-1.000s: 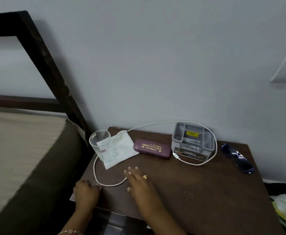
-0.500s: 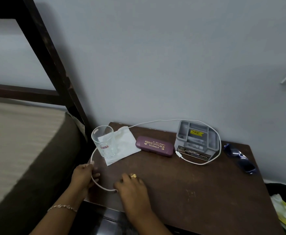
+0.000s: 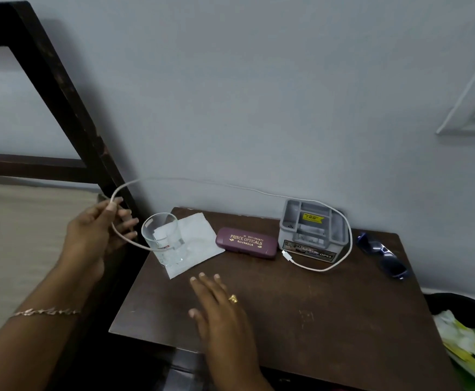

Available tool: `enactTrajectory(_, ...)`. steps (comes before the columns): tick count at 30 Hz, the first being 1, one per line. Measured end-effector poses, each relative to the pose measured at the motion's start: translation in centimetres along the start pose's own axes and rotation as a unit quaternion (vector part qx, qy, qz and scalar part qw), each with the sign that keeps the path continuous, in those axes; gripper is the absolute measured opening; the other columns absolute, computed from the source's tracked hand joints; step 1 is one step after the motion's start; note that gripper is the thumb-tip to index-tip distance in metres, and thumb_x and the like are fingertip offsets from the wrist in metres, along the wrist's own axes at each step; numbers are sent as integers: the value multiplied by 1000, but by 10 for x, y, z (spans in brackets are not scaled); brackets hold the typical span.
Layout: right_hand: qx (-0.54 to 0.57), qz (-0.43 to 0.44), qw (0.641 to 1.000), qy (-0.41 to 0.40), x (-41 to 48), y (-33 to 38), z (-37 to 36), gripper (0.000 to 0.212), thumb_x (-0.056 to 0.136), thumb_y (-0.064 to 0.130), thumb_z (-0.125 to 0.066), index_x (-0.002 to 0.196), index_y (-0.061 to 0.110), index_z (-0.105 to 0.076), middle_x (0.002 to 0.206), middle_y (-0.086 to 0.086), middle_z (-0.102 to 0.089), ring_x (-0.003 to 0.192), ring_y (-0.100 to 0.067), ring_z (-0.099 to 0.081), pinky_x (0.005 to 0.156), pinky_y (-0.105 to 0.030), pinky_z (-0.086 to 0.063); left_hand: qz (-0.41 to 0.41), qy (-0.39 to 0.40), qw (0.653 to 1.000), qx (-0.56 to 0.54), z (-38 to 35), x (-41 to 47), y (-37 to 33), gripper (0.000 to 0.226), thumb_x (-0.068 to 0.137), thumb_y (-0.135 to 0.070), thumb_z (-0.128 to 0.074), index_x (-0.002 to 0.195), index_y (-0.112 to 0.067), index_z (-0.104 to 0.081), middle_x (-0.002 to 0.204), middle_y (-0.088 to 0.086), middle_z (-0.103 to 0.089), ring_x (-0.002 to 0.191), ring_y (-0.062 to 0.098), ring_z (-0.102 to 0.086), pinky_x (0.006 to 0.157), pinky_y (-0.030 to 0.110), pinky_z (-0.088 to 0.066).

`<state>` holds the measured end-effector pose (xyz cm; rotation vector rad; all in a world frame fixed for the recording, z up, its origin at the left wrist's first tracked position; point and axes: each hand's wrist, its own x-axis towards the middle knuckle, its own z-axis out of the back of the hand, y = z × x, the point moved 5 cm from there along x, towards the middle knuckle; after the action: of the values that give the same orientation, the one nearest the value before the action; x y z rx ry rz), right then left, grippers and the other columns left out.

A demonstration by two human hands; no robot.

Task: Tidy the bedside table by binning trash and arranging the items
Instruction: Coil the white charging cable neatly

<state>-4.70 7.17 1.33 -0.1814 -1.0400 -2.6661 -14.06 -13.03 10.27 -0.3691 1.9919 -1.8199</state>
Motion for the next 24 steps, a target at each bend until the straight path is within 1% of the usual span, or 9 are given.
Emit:
enactTrajectory(2, 70, -38, 997, -18, -6, -12, 16, 47, 92, 35, -46, 136, 44, -35, 142, 31, -30, 137, 5, -22, 103, -4, -10, -21, 22, 999, -15, -16, -13, -16, 20, 98, -21, -42, 109, -16, -58, 82, 1, -59, 63, 6, -67, 54, 19, -57)
enactTrajectory(3, 123, -71, 990, -15, -8, -18, 26, 46, 93, 39, -46, 136, 48, -32, 141, 33, -26, 137, 8, -18, 102, -1, -5, -24, 34, 999, -28, -26, -23, -22, 21, 98, -21, -42, 110, -16, -58, 82, 0, -59, 68, 9, -66, 57, 21, -58)
enactTrajectory(5, 258, -144, 954, -40, -10, -29, 48, 43, 90, 48, -48, 130, 51, -32, 140, 28, -36, 130, 12, -32, 105, -4, -20, -25, 64, 996, -59, -46, -47, -29, 22, 98, -23, -43, 112, -18, -59, 82, -2, -60, 75, 12, -66, 61, 23, -59)
enactTrajectory(8, 508, -255, 822, -2, -10, -39, 68, 52, 84, 50, -52, 133, 35, -40, 130, 7, -57, 110, 2, -57, 88, -18, -48, -15, 97, 990, -106, -75, -91, -24, 19, 95, -24, -45, 103, -25, -62, 74, -8, -65, 76, 8, -70, 59, 24, -59)
enactTrajectory(11, 611, -246, 752, 16, -16, -38, 92, 65, 70, 65, -60, 122, 26, -54, 113, -1, -70, 103, -17, -67, 80, -24, -53, 18, 115, 983, -143, -101, -141, 0, 20, 93, -25, -46, 102, -28, -63, 77, -9, -70, 88, 9, -71, 67, 32, -60)
enactTrajectory(15, 698, -226, 678, -54, -28, -41, 113, 67, 65, 52, -74, 117, 12, -60, 107, -16, -71, 98, -29, -69, 71, -28, -57, 82, 90, 971, -207, -118, -182, 41, 18, 93, -21, -45, 103, -24, -60, 81, -5, -73, 86, 9, -71, 63, 24, -59)
enactTrajectory(18, 679, -255, 677, -123, -40, -58, 123, 47, 78, 37, -67, 116, 9, -59, 89, -14, -74, 84, -26, -72, 64, -25, -58, 149, 64, 961, -223, -122, -199, 73, 15, 94, -12, -44, 96, -19, -57, 72, -3, -74, 70, 7, -72, 54, 20, -57)
enactTrajectory(20, 636, -293, 699, -145, -50, -71, 126, 25, 91, 19, -52, 114, 12, -57, 78, -9, -72, 67, -18, -71, 57, -23, -57, 189, 55, 952, -235, -123, -206, 90, 16, 95, -6, -42, 92, -14, -56, 68, 2, -73, 61, 9, -71, 53, 21, -57)
enactTrajectory(24, 523, -332, 765, -175, -65, -98, 126, 11, 96, 12, -46, 105, 15, -52, 74, -6, -70, 42, -10, -55, 47, -23, -50, 215, 48, 947, -233, -119, -205, 103, 16, 96, -6, -41, 101, -6, -56, 63, 2, -72, 58, 14, -71, 55, 23, -58)
